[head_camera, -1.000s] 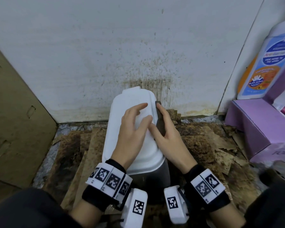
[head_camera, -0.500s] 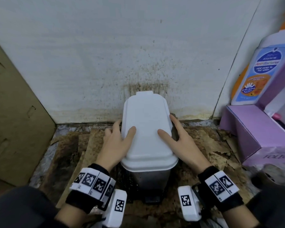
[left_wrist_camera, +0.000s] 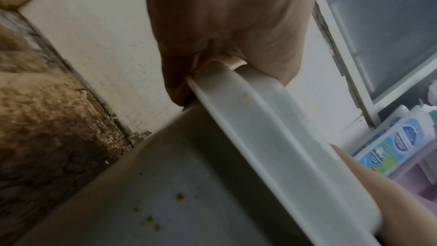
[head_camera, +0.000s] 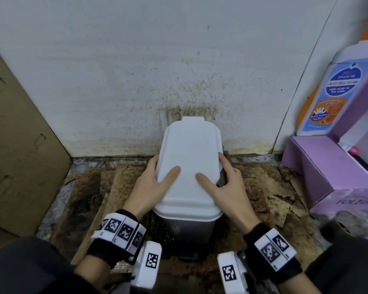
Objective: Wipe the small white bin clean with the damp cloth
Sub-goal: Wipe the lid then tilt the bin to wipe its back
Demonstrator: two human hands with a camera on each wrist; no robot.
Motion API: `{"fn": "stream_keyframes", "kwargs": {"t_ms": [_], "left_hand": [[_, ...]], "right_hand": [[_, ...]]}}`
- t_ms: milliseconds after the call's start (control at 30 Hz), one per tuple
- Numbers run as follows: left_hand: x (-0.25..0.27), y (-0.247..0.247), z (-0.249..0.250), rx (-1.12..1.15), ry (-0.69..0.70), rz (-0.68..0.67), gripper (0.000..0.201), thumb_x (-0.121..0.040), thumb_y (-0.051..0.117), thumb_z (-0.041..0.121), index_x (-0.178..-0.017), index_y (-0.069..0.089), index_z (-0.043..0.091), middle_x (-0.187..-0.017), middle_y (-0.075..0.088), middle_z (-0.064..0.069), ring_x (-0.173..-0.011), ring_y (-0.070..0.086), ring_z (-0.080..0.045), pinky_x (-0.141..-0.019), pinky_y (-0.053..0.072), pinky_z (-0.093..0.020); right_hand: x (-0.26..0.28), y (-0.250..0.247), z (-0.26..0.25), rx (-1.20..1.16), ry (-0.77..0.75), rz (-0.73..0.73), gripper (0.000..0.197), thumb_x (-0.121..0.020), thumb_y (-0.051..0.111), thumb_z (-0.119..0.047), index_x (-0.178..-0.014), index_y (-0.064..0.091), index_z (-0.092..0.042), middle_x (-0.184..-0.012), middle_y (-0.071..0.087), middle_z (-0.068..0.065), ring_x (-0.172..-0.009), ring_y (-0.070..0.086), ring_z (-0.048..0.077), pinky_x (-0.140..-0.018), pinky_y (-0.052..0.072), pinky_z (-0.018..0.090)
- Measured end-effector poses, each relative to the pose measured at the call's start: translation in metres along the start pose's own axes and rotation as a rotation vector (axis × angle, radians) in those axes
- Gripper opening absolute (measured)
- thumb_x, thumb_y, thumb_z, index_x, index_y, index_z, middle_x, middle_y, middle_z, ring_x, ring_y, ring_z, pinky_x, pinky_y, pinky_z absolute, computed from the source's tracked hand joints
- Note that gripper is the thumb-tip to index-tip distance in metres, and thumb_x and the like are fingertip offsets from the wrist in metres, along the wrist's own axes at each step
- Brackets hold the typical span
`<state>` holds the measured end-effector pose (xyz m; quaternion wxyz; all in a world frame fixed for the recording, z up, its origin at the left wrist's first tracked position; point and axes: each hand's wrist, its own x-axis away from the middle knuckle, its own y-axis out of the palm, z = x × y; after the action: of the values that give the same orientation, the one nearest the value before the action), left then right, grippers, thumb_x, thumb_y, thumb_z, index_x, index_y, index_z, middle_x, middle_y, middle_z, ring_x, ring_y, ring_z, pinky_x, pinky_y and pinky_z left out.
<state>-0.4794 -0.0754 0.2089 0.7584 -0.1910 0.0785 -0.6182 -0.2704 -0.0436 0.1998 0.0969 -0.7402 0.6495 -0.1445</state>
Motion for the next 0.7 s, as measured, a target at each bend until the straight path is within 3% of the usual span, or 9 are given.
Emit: {"fn": "stream_keyframes", "kwargs": {"t_ms": [100, 300, 500, 600, 700], "left_hand": [[-0.009, -0.014, 0.006, -0.038, 0.036, -0.074, 0.065, -0.084, 0.066, 0.065, -0.142, 0.044, 0.045, -0.123, 0.061, 0.027, -0.103, 0.064, 0.004, -0.082, 0.055, -0.026], [-0.030, -0.031, 0.011, -0.096, 0.084, -0.189, 0.059, -0.087, 0.065, 0.057, -0.142, 0.048, 0.045, -0.127, 0.061, 0.025, -0.105, 0.064, 0.005, -0.092, 0.057, -0.037], [-0.033, -0.033, -0.005, -0.135, 0.037, -0.127, 0.058, -0.086, 0.062, 0.071, -0.140, 0.047, 0.054, -0.128, 0.061, 0.027, -0.110, 0.064, -0.002, -0.096, 0.055, -0.041], [-0.029, -0.031, -0.008, -0.221, 0.040, -0.039, 0.060, -0.091, 0.050, 0.072, -0.144, 0.046, 0.044, -0.125, 0.060, 0.018, -0.109, 0.061, -0.006, -0.097, 0.052, -0.043], [-0.021, -0.028, -0.016, -0.275, 0.021, 0.141, 0.066, -0.090, 0.033, 0.080, -0.140, 0.050, 0.040, -0.125, 0.060, 0.010, -0.113, 0.058, -0.014, -0.101, 0.047, -0.049]], "right_hand": [[0.022, 0.016, -0.003, -0.026, 0.019, 0.097, 0.098, -0.083, 0.078, -0.057, -0.162, 0.023, -0.040, -0.138, 0.033, -0.005, -0.141, 0.029, 0.022, -0.103, 0.034, 0.032], [0.042, 0.047, -0.003, -0.136, 0.051, 0.200, 0.103, -0.083, 0.078, -0.059, -0.163, 0.015, -0.044, -0.145, 0.022, -0.012, -0.139, 0.021, 0.017, -0.110, 0.039, 0.038], [0.034, 0.052, -0.001, -0.110, 0.022, 0.166, 0.104, -0.081, 0.076, -0.064, -0.162, 0.014, -0.045, -0.148, 0.021, -0.011, -0.141, 0.017, 0.012, -0.109, 0.034, 0.034], [0.022, 0.045, -0.003, -0.145, 0.028, 0.168, 0.106, -0.080, 0.077, -0.065, -0.162, 0.012, -0.046, -0.150, 0.021, -0.011, -0.145, 0.019, 0.016, -0.112, 0.036, 0.038], [0.001, 0.030, -0.010, -0.179, 0.039, 0.153, 0.105, -0.084, 0.076, -0.060, -0.162, 0.006, -0.047, -0.152, 0.021, -0.006, -0.147, 0.021, 0.018, -0.101, 0.032, 0.033]]}}
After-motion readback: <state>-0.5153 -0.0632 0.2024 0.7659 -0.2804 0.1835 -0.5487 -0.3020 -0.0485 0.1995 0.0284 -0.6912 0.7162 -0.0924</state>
